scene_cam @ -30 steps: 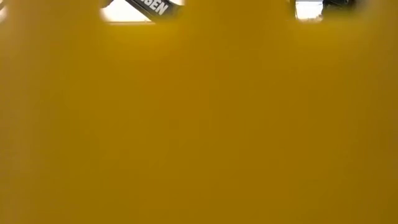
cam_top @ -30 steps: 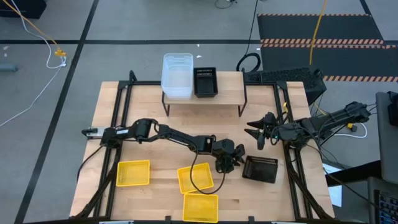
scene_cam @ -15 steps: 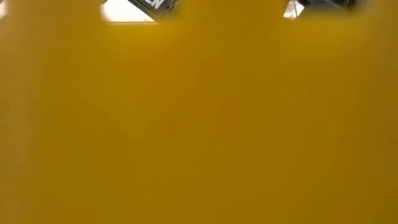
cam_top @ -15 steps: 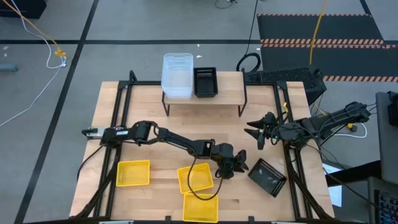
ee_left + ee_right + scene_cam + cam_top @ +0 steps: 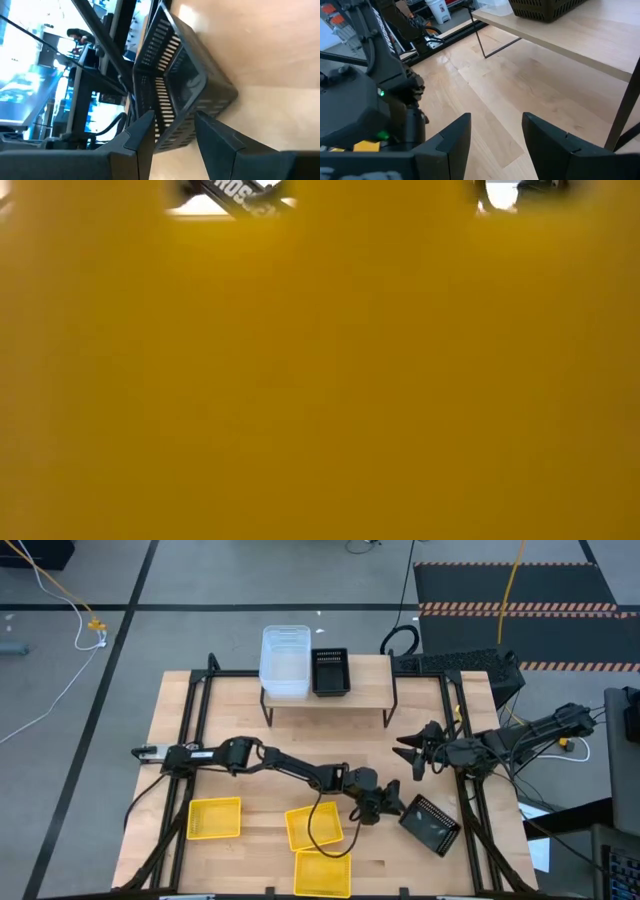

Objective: Stack baskets on shelf by color
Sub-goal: Stack the black bin on top of the black bin on the shelf

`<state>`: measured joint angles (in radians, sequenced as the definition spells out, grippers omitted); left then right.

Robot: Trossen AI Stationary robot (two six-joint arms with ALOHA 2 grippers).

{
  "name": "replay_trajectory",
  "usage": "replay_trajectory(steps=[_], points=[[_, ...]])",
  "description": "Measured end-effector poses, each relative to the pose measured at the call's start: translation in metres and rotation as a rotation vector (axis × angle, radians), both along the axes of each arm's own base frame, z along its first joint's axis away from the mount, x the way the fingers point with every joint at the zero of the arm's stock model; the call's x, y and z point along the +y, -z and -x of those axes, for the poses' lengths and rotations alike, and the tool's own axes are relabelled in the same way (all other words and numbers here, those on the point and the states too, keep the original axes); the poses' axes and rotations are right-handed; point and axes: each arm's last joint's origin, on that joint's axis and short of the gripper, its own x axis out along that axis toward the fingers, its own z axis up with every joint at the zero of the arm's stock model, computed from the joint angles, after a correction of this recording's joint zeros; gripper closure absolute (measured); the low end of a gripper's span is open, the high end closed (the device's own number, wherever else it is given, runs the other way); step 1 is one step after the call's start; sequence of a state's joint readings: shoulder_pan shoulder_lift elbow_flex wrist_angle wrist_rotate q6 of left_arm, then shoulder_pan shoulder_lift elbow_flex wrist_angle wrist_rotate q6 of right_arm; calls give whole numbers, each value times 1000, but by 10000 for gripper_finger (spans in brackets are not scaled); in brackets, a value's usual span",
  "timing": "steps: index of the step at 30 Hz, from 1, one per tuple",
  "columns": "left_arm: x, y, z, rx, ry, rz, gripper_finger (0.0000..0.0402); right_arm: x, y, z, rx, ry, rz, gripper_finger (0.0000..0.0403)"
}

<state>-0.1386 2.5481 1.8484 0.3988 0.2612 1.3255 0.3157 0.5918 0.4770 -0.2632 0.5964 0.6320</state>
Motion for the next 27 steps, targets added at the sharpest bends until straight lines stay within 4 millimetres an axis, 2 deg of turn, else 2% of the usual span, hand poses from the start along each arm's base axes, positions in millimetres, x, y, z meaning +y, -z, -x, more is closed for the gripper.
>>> replay_trajectory(steps=[9,11,13,15,17,22,27], points=[[-4,2,1,38,-27,16,261,3,9,-3,89,-58,-17,232],[-2,3,1,74,-118,41,261,5,13,-3,142,-111,-30,234],[0,-1,2,95,-246,60,261,8,16,0,225,-242,-55,243],[1,-7,3,108,-374,80,261,15,11,1,266,-364,-82,256],[4,-18,6,151,-464,125,261,21,4,4,318,-409,-94,271],[12,-54,12,206,-487,313,261,27,4,10,563,-326,-190,309],[17,-52,13,269,-486,403,261,42,18,4,691,-234,-375,320]])
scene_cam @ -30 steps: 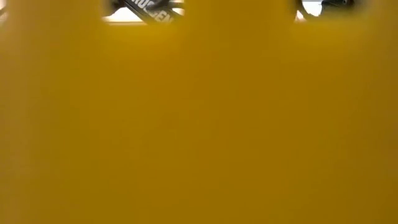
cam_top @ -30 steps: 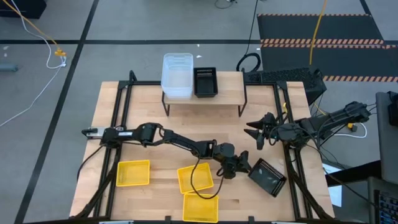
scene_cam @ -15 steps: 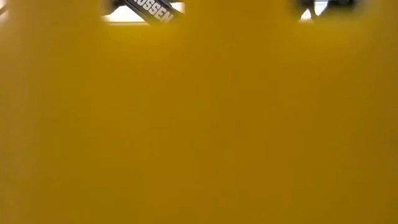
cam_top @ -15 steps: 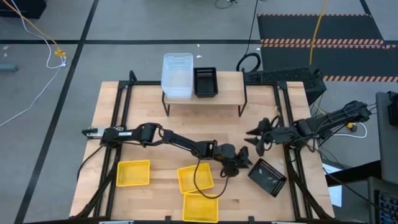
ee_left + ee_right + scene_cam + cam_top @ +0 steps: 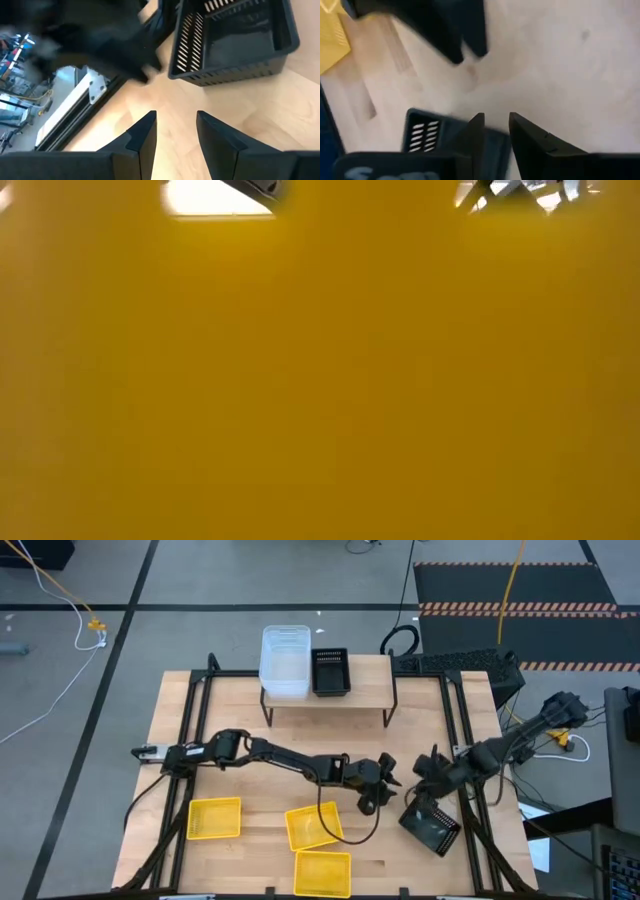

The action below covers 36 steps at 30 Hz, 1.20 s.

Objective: Stack baskets on shelf by color
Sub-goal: Stack the black bin on top of the black bin on the shelf

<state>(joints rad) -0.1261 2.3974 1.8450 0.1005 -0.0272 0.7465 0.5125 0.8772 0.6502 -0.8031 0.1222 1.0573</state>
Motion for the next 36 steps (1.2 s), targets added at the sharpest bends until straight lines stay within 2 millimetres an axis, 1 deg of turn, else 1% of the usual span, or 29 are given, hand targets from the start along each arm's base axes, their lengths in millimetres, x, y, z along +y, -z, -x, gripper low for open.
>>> replay_trajectory(steps=[3,6,10,19,23,27,32,34,36], points=[[1,-1,1,12,-9,14,261,11,4,-1,38,7,-66,321],[0,2,2,48,-7,10,261,17,6,4,88,45,-102,321],[-3,3,3,51,9,-13,261,22,7,13,152,87,-130,314],[-3,3,3,48,13,-20,261,29,10,23,217,127,-129,246],[-3,3,3,47,14,-21,261,31,18,29,351,154,-90,231],[-3,2,3,47,14,-21,261,39,26,29,421,119,-67,234],[-3,3,3,47,15,-24,261,51,31,19,372,35,-91,248],[-3,2,3,44,25,-42,261,53,34,17,374,11,-76,262],[-4,3,3,43,46,-66,261,54,38,16,387,-20,-47,287]])
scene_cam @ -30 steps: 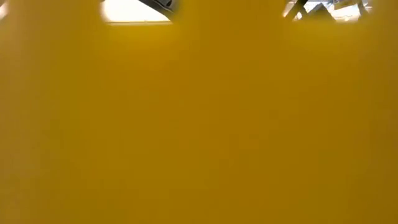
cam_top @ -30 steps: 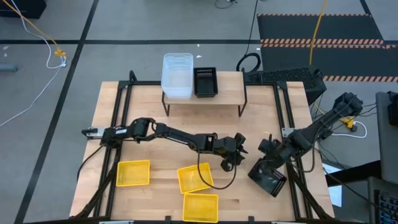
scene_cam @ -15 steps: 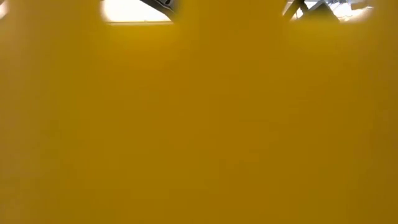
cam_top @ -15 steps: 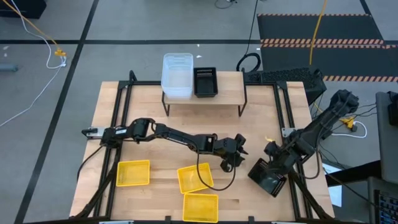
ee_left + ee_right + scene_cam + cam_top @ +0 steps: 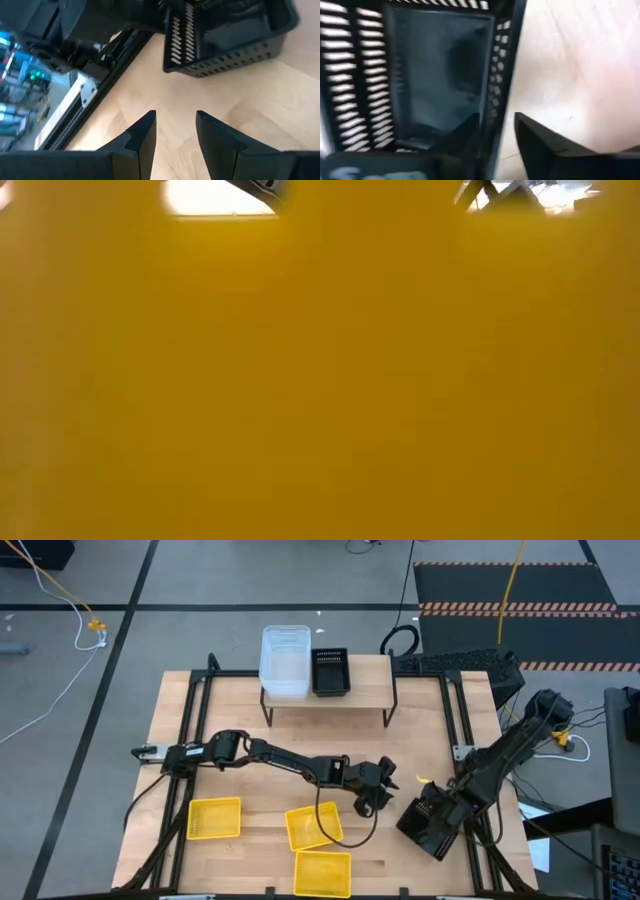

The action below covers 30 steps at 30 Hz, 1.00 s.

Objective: Stack baskets on shelf by color
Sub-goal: Stack the black bin on top of the black bin on the shelf

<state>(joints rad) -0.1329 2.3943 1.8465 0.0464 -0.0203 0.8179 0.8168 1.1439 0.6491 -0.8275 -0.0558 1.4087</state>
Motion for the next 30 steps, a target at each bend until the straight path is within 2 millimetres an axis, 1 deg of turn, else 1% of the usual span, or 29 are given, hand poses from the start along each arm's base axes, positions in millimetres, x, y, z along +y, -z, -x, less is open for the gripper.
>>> replay_trajectory(steps=[1,4,5,6,9,13,16,18,20,25,29,30], points=[[-1,0,0,2,23,-10,261,0,2,0,3,-28,12,305],[-6,2,2,16,130,-50,261,-1,4,-3,2,-98,29,373],[-9,3,3,21,173,-65,261,-2,3,-4,-4,-114,31,387],[-13,3,4,22,215,-81,261,-4,3,-5,-14,-130,34,392],[-23,4,6,4,319,-159,261,-11,0,-10,-69,-158,66,395],[-33,1,6,-57,395,-270,261,-25,-6,-19,-145,-187,81,399],[-34,-4,4,-120,407,-340,261,-34,-10,-28,-194,-203,69,400],[-33,-4,4,-128,417,-405,261,-39,-11,-33,-219,-224,44,400],[-30,-4,4,-118,400,-462,261,-42,-12,-37,-237,-245,18,401],[-24,1,6,-24,327,-582,261,-53,-13,-43,-256,-267,-10,401],[-27,0,6,-16,260,-631,261,-63,-14,-43,-251,-279,-10,402],[-28,-4,7,-22,247,-638,261,-65,-15,-43,-258,-284,-14,402]])
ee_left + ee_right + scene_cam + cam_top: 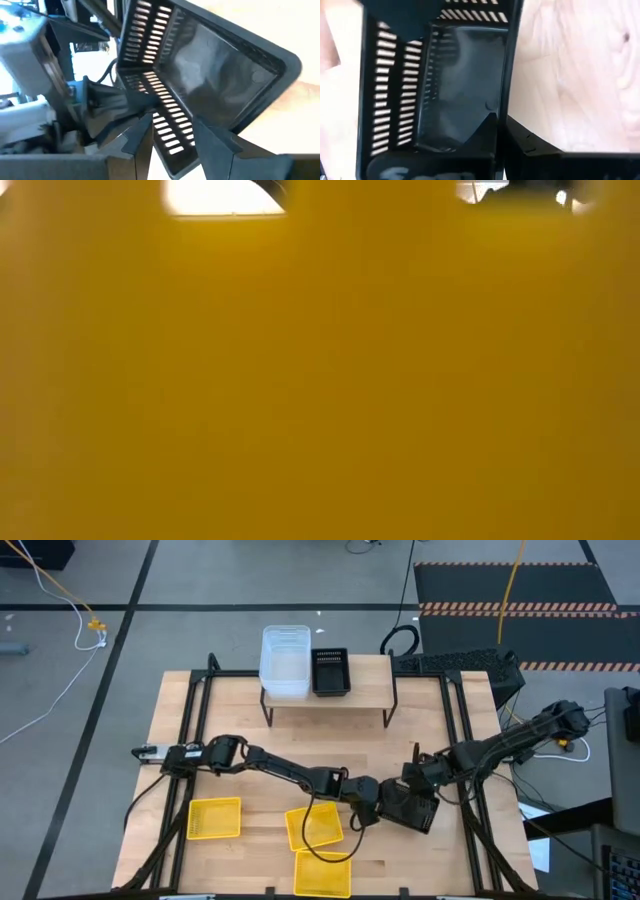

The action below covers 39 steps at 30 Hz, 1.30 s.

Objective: Stack baskets on shelf by color
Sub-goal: Stack the black bin on top of the black bin on the shelf

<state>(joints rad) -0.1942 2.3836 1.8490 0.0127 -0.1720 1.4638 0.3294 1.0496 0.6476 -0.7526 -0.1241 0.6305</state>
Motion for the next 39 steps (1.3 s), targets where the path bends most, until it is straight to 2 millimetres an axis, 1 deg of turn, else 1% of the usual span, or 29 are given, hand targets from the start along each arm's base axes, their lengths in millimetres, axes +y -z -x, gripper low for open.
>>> replay_trajectory(steps=[2,5,7,10,12,15,18,21,25,30,39], points=[[-2,-7,1,-26,-9,7,261,-5,-3,1,-24,-3,-4,402],[1,-31,5,-63,-42,61,261,-12,-11,3,-81,-9,-9,402],[2,-51,9,-91,-57,100,261,-16,-15,6,-110,-2,-11,402],[11,-76,21,-37,-51,129,261,-19,-21,10,-151,9,-16,402],[19,-85,31,46,-18,145,261,-20,-23,11,-165,14,-18,402],[29,-83,36,134,11,172,261,-21,-25,8,-209,-3,-13,402],[35,-73,38,215,4,158,261,-24,-26,0,-271,-31,2,402],[37,-63,38,262,12,134,261,-27,-24,-8,-309,-64,28,403],[37,-58,36,262,3,125,261,-33,-18,-16,-297,-85,58,403],[38,-57,36,254,-33,96,261,-40,-11,-20,-247,-69,83,403],[40,-58,36,248,-66,74,261,-43,-9,-21,-232,-64,97,403]])
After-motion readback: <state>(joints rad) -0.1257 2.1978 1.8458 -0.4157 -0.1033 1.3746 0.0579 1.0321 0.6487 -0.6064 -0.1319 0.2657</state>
